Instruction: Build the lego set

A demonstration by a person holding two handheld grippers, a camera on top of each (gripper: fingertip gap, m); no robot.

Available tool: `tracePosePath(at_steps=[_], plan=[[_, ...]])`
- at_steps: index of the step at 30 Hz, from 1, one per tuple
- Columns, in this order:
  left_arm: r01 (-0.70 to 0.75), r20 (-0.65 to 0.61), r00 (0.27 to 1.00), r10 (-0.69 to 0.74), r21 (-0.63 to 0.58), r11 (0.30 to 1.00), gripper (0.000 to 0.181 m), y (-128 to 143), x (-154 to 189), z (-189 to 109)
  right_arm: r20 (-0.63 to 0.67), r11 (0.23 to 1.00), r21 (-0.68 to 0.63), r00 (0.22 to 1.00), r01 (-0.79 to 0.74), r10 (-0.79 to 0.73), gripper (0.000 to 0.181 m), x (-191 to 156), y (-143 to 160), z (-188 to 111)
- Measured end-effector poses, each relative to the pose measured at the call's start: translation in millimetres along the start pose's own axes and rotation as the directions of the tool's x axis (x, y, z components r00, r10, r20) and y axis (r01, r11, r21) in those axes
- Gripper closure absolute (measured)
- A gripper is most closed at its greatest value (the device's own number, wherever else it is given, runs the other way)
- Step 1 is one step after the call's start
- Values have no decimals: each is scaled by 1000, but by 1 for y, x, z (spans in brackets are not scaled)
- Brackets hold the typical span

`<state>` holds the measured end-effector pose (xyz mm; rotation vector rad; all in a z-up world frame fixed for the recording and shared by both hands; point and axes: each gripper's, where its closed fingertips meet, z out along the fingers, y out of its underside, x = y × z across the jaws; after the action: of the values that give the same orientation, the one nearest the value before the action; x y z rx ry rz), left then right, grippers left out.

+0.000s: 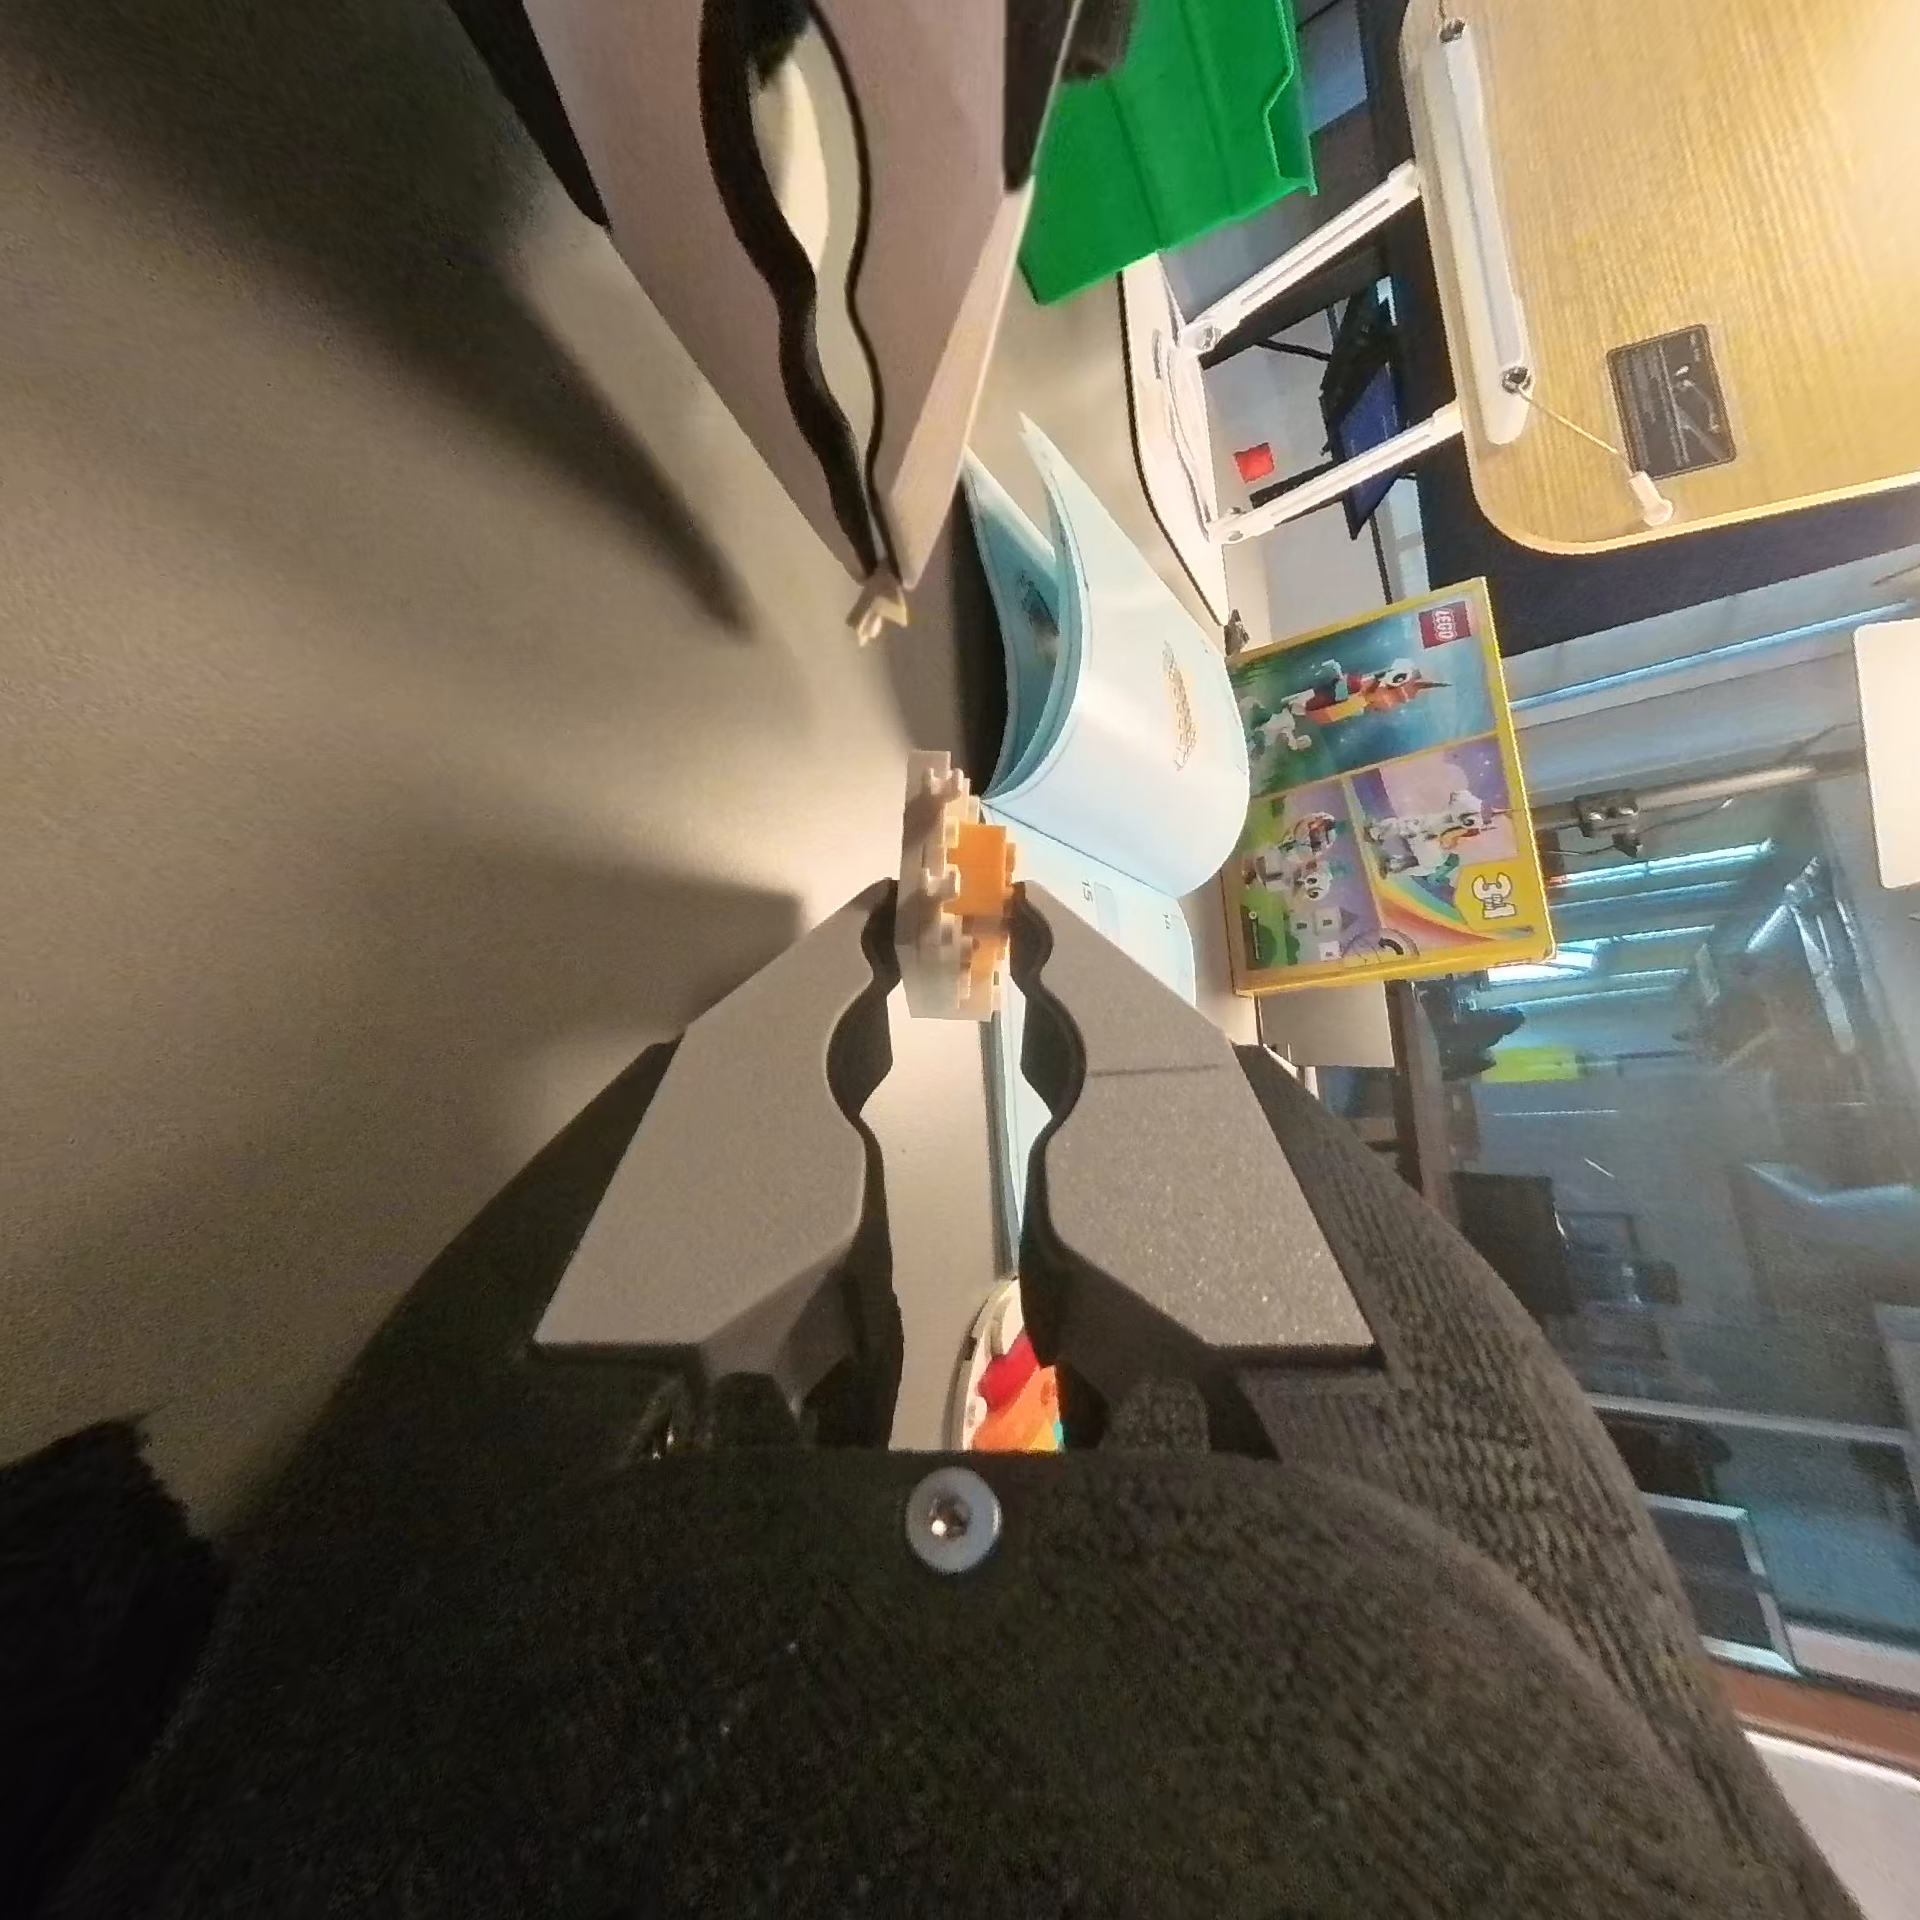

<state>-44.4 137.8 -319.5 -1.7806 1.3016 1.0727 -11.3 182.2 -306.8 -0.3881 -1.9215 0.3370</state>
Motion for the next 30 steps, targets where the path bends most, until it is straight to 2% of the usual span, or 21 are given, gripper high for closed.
tracePosePath(at_steps=[6, 11, 16, 18, 21, 23, 26, 30], plan=[[29, -78, 996, -30, -12, 999, 178, 3, 6, 1, 1, 1000, 0, 1000, 3, -3, 163, 0, 0, -1], [178, -185, 965, -184, -47, 983, 177, 1, 15, 0, 1, 1000, 3, 1000, 5, -5, 163, 0, 0, -1], [438, -276, 853, -443, -81, 895, 178, -5, 14, -3, -1, 1000, 6, 1000, 5, -5, 163, 0, -1, -2], [530, -314, 782, -538, -118, 840, 178, -7, 15, -5, 1, 1000, 10, 1000, 3, -3, 163, 0, -2, -2], [622, -357, 683, -637, -174, 763, 178, -9, 19, -7, 8, 1000, 23, 1000, -4, 3, 163, -1, -4, -3], [650, -363, 652, -666, -184, 737, 178, -10, 20, -7, 20, 999, 36, 1000, -7, 6, 163, -3, -6, -4], [658, -354, 657, -665, -161, 736, 178, -12, 19, -7, 32, 999, 42, 999, 4, -5, 163, -5, -7, -4], [645, -285, 715, -638, -84, 760, 178, -16, 8, -6, 70, 999, 36, 997, 23, -25, 163, -12, -7, -3]])
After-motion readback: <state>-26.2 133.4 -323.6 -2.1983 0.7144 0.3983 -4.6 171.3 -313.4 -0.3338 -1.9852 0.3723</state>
